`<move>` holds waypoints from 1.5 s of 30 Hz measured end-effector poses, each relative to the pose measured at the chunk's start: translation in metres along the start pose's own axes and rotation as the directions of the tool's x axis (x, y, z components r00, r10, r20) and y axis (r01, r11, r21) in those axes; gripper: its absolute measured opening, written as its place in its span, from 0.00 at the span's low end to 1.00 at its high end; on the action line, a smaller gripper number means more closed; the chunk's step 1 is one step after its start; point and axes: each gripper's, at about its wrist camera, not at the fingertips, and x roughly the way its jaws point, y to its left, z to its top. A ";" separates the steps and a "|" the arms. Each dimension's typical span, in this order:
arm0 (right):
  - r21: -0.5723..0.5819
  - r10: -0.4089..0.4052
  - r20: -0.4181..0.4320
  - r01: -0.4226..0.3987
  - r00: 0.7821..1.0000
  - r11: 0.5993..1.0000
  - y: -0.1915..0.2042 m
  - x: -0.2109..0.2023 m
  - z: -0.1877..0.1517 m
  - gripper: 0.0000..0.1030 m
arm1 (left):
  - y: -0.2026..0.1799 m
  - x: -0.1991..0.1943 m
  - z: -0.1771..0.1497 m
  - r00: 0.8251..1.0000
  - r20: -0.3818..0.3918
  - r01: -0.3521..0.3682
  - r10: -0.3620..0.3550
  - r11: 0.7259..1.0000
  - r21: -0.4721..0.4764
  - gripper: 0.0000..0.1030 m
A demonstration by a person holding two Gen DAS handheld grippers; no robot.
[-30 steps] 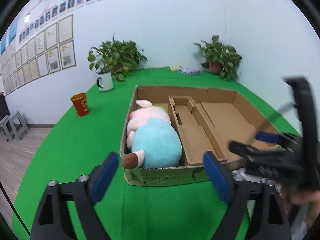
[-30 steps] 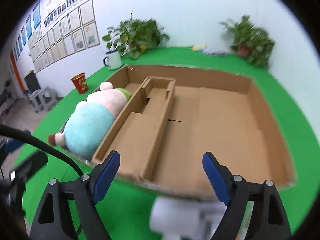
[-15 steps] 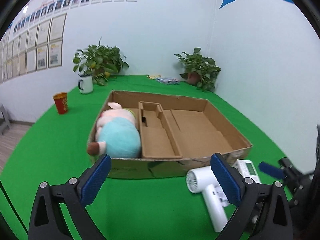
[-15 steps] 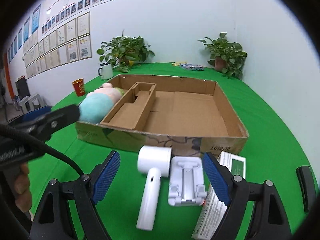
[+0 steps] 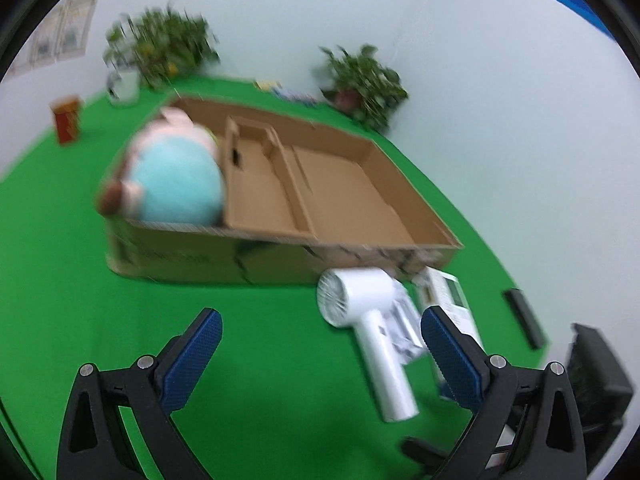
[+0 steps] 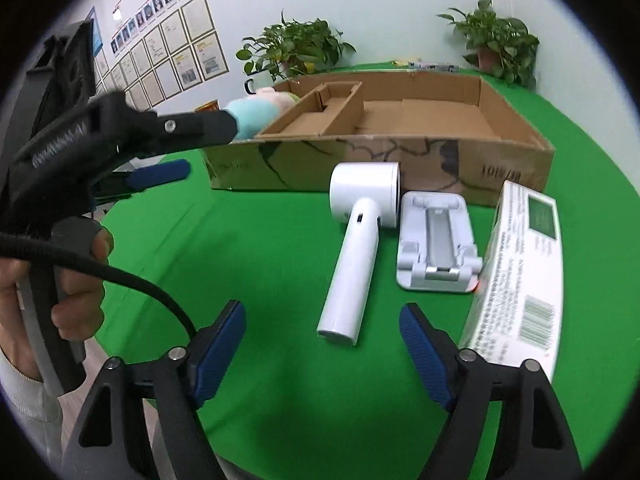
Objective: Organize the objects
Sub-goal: 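Grasp the white hair dryer's handle with the right gripper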
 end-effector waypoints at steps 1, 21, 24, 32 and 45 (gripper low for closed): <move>-0.007 -0.008 0.002 0.008 1.000 1.000 0.002 0.003 -0.001 0.70 | 0.002 0.008 -0.001 0.999 -0.033 0.040 -0.040 0.999 -0.016 0.97; 0.089 0.000 -0.090 0.008 0.996 0.996 0.011 -0.001 -0.037 0.46 | -0.003 0.069 -0.063 0.883 -0.289 0.329 -0.371 0.926 -0.183 0.84; 0.091 0.006 -0.089 0.002 0.996 0.996 0.009 0.004 -0.029 0.46 | 0.000 0.079 -0.059 0.881 -0.293 0.322 -0.372 0.924 -0.208 0.81; 0.079 -0.011 -0.107 0.019 0.994 0.997 0.005 0.032 -0.014 0.44 | 0.011 0.102 -0.045 0.864 -0.303 0.323 -0.401 0.905 -0.276 0.70; 0.032 -0.122 -0.099 0.126 0.988 0.992 0.013 0.032 -0.021 0.26 | 0.006 0.111 -0.044 0.881 -0.337 0.265 -0.332 0.937 -0.229 0.32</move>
